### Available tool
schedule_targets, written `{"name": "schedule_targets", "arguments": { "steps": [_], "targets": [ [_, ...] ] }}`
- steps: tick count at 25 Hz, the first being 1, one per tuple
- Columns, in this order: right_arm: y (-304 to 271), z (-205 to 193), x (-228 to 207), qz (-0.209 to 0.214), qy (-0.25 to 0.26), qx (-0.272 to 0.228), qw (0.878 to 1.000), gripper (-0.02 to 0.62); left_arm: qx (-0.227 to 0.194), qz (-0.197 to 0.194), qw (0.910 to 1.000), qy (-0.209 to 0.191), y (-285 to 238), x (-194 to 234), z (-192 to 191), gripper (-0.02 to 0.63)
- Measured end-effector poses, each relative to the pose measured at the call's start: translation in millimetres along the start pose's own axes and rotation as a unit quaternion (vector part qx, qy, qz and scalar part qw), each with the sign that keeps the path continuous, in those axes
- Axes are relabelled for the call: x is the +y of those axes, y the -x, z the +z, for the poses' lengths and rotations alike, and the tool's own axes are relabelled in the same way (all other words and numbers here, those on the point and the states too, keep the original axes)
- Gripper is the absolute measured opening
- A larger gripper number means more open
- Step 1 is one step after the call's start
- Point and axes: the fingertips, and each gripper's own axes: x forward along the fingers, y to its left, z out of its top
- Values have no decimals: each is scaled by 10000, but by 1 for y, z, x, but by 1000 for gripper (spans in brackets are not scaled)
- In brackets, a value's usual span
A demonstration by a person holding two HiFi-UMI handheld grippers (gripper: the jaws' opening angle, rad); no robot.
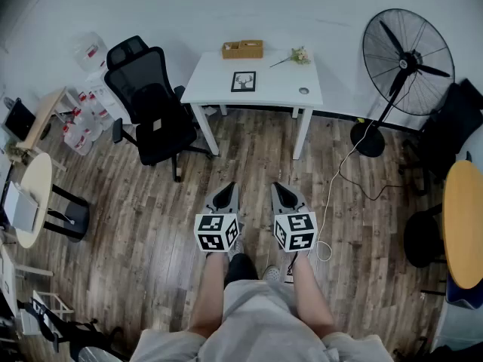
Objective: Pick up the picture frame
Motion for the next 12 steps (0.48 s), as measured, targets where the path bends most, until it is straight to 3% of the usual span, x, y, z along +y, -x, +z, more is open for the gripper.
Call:
{"name": "schedule_targets", "arguments": {
  "steps": [5, 8, 12],
  "targets": [
    [-2, -2, -9, 13, -66, 8, 10000, 21, -113, -27, 9999, 69, 2, -5, -1, 26],
    [-10, -2, -12, 58, -171, -13, 9998, 21, -32, 130, 9999, -21, 5, 8, -2, 26],
    [-18, -4, -9, 277, -472, -120, 9984, 21, 37, 386, 9991, 154, 7, 32, -6, 26]
  ]
}}
